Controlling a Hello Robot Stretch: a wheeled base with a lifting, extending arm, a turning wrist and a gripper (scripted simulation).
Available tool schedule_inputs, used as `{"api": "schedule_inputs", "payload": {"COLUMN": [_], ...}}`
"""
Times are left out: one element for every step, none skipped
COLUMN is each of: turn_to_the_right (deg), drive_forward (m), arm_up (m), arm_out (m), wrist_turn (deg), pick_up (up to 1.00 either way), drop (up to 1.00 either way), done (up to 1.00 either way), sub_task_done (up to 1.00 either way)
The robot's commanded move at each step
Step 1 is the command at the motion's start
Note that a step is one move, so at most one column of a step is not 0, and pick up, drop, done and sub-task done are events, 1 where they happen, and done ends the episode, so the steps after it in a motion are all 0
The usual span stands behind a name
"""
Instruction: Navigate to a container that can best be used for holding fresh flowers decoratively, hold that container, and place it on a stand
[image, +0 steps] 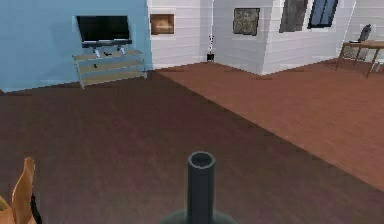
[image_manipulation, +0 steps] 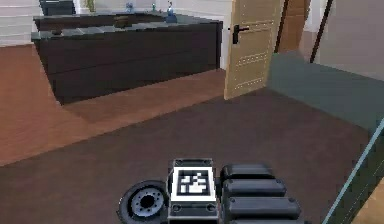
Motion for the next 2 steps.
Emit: {"api": "schedule_inputs", "payload": {"turn_to_the_right": [0.0,-21.0], "drive_forward": [0.65,0.0], "arm_up": [0.0,0.0], "arm_out": [0.0,0.0], "wrist_turn": [0.0,0.0], "pick_up": [0.0,0.0], "drop": [0.0,0.0], "done": [0.0,0.0], "sub_task_done": [0.0,0.0]}}
